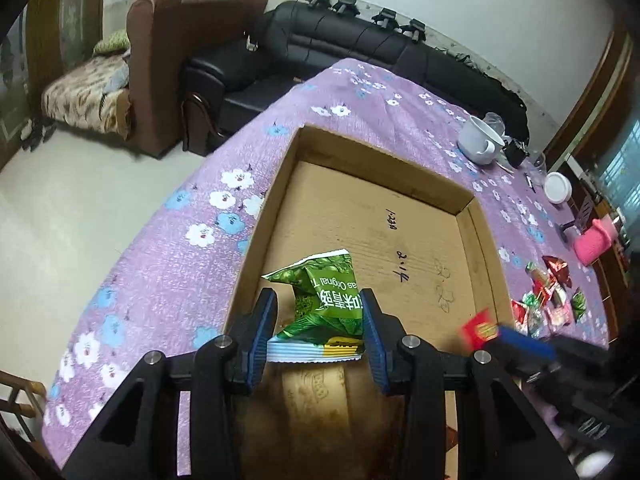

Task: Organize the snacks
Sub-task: 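Grasp the green pea packet with the left gripper while the right grasps a red candy, then release the green packet and red candy into the cardboard box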

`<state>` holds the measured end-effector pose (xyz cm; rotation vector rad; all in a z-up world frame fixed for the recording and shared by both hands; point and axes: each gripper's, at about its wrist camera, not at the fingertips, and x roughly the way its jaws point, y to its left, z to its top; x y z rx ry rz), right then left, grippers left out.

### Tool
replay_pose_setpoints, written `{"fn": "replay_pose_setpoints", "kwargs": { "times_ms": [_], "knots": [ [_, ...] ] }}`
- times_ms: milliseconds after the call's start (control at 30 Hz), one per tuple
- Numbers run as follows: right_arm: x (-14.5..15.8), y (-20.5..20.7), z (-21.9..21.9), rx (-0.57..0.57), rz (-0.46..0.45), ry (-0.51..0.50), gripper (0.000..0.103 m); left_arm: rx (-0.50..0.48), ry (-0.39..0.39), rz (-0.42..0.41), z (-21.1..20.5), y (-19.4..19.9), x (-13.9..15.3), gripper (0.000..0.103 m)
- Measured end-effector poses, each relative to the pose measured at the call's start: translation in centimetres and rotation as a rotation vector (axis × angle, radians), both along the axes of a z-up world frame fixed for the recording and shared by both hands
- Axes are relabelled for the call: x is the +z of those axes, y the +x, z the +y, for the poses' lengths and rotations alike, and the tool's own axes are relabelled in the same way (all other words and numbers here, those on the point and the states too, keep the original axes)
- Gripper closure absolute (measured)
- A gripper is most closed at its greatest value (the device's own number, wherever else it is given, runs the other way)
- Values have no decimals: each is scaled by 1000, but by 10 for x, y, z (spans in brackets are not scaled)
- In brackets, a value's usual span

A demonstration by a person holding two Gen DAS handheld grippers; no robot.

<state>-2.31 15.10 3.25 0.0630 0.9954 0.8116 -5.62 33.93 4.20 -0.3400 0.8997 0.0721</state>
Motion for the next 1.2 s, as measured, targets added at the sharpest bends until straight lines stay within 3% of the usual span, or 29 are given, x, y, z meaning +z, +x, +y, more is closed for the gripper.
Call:
{"fn": "replay_pose_setpoints", "kwargs": {
  "times_ms": [133, 267, 367, 433, 500, 667, 767, 967, 1200],
  "knots": [
    [-10, 0, 11, 10, 21, -1, 80, -3, -47, -31, 4, -9, 6, 56],
    [7, -2, -7, -8, -2, 42, 79, 2, -58, -77, 1, -22, 23, 55],
    [29, -4, -50, -64, -45, 85, 75, -11, -60, -129, -8, -36, 41, 48],
    [41, -5, -92, -135, -80, 99, 59, -30, -63, -169, -22, -46, 54, 39],
    [48, -5, -143, -231, -108, 98, 52, -57, -64, -186, -37, -48, 60, 35],
    [34, 2, -246, -438, -78, 57, 52, -184, -65, -168, -91, -37, 60, 34],
    [19, 4, -276, -491, -46, 45, 52, -253, -62, -145, -127, -23, 54, 34],
    [-1, 19, -279, -471, -19, 44, 52, -344, -44, -76, -185, 5, 36, 34],
    [-12, 39, -255, -427, -77, -83, 52, -378, 15, -1, -227, 41, 6, 34]
  ]
}}
